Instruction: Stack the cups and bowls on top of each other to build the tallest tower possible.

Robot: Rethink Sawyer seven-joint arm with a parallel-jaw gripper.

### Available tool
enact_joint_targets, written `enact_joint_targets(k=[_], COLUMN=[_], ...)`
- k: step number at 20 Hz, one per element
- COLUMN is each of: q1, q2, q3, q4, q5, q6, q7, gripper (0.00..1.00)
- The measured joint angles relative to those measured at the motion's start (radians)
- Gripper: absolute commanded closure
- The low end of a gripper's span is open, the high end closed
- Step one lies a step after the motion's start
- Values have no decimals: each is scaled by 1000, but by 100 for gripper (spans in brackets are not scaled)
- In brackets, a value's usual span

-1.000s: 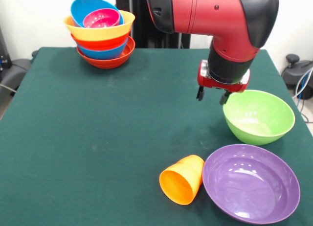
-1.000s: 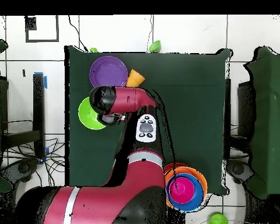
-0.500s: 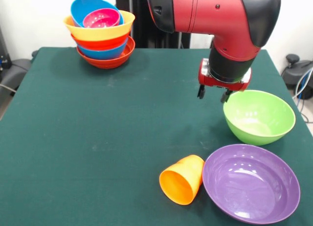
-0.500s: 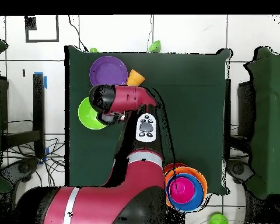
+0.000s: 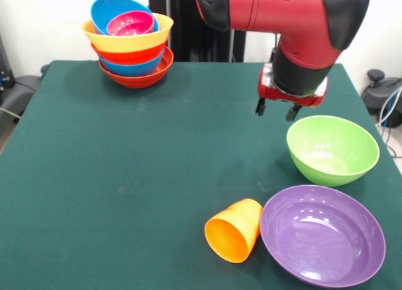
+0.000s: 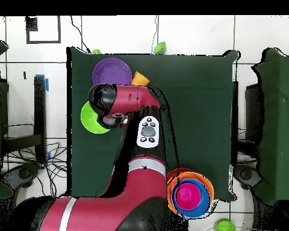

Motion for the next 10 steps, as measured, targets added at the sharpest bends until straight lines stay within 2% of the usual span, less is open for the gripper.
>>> enact_joint_targets(k=[10], q1=[11], q2=[-5], q3=[-3], q4=[-22], q5=[3], q6=[21], q7=[0], gripper=[0])
